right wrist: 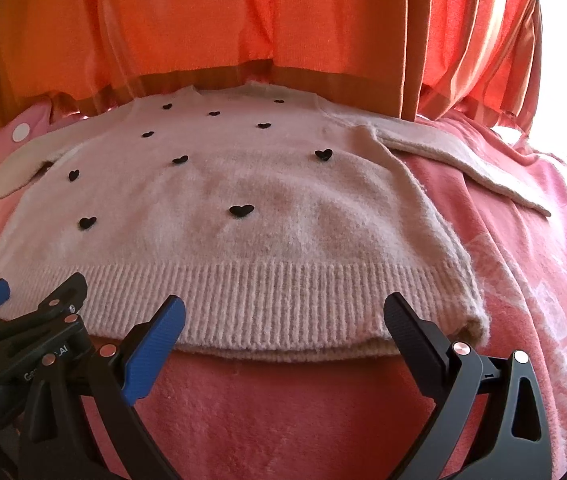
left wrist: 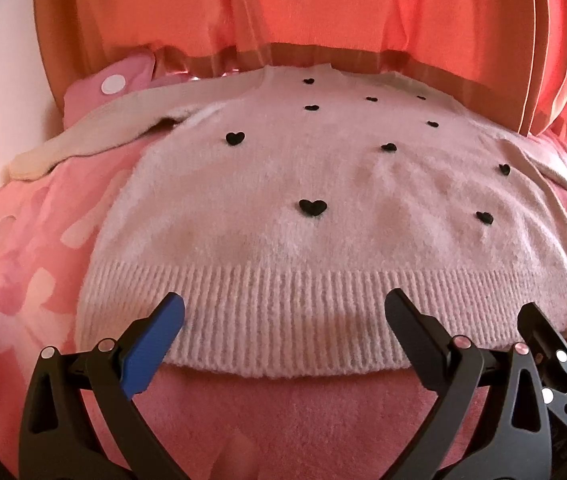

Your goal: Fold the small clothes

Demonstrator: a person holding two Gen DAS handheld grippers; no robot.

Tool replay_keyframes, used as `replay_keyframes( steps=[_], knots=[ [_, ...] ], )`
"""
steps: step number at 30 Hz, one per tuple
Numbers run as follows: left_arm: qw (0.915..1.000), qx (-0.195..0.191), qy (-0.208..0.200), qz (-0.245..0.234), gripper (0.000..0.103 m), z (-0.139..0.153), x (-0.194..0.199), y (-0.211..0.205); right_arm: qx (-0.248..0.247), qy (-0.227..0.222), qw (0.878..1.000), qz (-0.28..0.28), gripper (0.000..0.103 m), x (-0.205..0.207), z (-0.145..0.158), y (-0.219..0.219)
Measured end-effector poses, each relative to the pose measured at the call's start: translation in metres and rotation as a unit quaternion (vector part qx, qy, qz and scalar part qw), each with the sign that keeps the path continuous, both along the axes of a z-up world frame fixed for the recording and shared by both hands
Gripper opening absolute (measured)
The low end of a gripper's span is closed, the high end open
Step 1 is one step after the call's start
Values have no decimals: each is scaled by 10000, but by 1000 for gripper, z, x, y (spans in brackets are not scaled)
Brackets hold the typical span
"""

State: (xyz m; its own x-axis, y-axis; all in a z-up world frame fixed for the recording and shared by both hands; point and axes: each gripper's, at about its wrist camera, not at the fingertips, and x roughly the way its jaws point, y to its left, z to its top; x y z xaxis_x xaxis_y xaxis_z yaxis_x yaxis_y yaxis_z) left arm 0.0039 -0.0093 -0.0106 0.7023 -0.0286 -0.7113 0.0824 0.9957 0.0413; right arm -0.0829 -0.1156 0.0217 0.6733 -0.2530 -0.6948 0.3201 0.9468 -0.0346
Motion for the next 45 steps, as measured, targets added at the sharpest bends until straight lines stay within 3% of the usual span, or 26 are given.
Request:
replay_keyframes(
  steps=[23,45],
  knots=[
    [9993,305,-189,41,97,7,-3,-2,-16,7,10000,43,98,3,1,4],
    [9993,321,-176,89,98,7,-4,0,-18,22,10000,35,98,2,1,4]
  ],
)
